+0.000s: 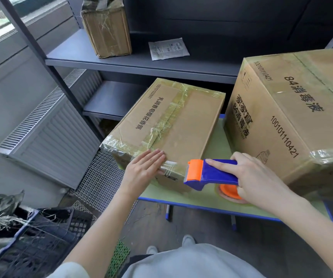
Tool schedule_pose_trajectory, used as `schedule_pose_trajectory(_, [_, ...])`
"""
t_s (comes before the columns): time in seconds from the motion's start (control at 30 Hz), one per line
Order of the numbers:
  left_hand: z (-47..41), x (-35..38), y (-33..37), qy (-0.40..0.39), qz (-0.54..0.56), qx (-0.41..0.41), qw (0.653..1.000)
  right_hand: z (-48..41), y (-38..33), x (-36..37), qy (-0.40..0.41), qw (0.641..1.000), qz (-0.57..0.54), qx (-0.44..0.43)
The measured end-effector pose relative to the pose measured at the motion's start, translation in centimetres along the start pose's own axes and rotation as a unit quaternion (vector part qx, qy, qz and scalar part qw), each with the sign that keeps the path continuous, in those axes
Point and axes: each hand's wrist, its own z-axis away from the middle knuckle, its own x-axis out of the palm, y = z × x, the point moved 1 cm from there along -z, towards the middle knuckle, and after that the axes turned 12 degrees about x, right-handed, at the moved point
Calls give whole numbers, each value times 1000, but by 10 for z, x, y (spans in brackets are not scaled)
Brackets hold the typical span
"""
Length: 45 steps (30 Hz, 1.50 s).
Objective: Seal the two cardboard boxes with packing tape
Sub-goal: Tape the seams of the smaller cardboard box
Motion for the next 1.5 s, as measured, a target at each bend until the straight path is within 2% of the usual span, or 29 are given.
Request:
schedule_pose_trajectory(0.13, [0, 2, -4, -17, -3, -5, 1000, 16, 25, -1, -11, 999, -8, 40])
schedule_pose_trajectory(0.33, [-2, -1, -5, -16, 4, -6, 1000, 20, 36, 9, 0, 999, 0, 51])
schedule_pose_trajectory(0.47, [-3, -2, -7, -30, 14, -12, 999, 23, 56, 3, -11, 995, 33, 95])
schedule_pose_trajectory(0.67, [-1, 1, -4, -56, 57, -63, 995, 18, 38, 24, -18, 993, 94, 72])
schedule_pose_trajectory(0.77, [-2, -2, 5, -95, 68, -85, 989, 7, 31, 32, -30, 992, 105, 64])
schedule_pose_trajectory(0.87, [-10, -3, 24, -123, 88, -51, 987, -6, 20, 34, -45, 993, 99, 49])
schedule_pose_trajectory(1.0, [-28, 2, 52, -100, 119, -16, 988, -22, 15, 32, -45, 995, 80, 47])
schedule_pose_trajectory(1.13, [-35, 7, 59, -78, 72, -28, 994, -33, 10, 32, -55, 995, 70, 32])
schedule_pose_trajectory(1.27, [-37, 10, 60, -48, 70, -46, 995, -40, 12, 29, -69, 995, 66, 24])
schedule_pose_trajectory(1.4, [-36, 11, 59, -44, 81, -61, 994, -32, 13, 43, -136, 974, 180, -8])
schedule_pose_trajectory(1.47, [-35, 12, 59, -47, 92, -61, 993, -22, 21, 47, -187, 976, 101, 45])
schedule_pose_trajectory(1.5, [-36, 12, 59, -48, 93, -65, 992, -21, 27, 45, -186, 978, 57, 75])
